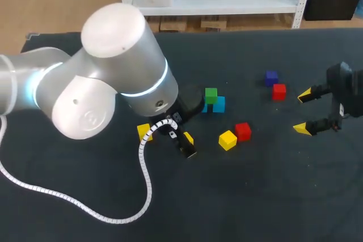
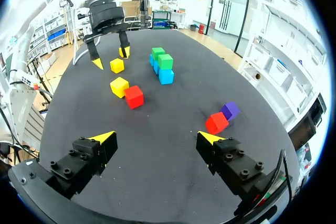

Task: Place the blue cubes, place green cubes on the blue cubes, place the yellow cubes on the green cubes, then place the red cubes on the yellow cubes, and place purple cube on the red cubes.

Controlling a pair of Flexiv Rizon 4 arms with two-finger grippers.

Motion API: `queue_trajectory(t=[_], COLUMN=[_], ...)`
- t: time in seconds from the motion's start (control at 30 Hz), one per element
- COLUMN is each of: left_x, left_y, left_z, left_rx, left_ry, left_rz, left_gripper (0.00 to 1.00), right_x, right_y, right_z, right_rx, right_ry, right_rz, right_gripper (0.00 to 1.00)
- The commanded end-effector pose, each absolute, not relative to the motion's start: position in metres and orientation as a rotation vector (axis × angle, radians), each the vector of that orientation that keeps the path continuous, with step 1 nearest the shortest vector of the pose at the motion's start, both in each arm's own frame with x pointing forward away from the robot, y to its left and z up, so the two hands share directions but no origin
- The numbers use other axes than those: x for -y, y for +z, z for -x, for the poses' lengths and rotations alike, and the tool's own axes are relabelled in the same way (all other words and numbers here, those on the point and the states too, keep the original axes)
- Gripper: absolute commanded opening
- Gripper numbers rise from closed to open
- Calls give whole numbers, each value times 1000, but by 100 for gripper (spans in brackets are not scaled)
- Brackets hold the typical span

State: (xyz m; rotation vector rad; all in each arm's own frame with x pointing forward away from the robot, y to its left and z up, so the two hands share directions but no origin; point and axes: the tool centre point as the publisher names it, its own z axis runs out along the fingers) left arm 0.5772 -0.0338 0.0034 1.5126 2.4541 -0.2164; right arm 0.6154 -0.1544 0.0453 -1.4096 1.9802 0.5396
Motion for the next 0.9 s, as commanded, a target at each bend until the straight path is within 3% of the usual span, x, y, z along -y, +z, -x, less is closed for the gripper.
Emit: queue_trajectory(t=[0.03, 0.23, 0.3, 0.43, 0.53, 0.9], left_x=[35, 34, 34, 34, 34, 48], left_y=[1, -1, -2, -2, -2, 39], left_z=[-580, -580, -580, -578, -578, -569], left_rx=[-2458, -2462, -2464, -2467, -2467, -2418], left_ry=[-222, -224, -223, -224, -222, -237], left_rz=[-1524, -1526, -1528, -1527, -1532, -1583], left_gripper=[77, 67, 49, 27, 0, 0], right_x=[154, 154, 154, 154, 154, 154], right_y=[44, 44, 44, 44, 44, 44], right_z=[-616, -616, -616, -616, -616, -616], right_rx=[-1977, -1977, -1977, -1977, -1977, -1977], right_ry=[541, 541, 541, 541, 541, 541], right_rz=[1409, 1409, 1409, 1409, 1409, 1409], right_gripper=[100, 100, 100, 100, 100, 100])
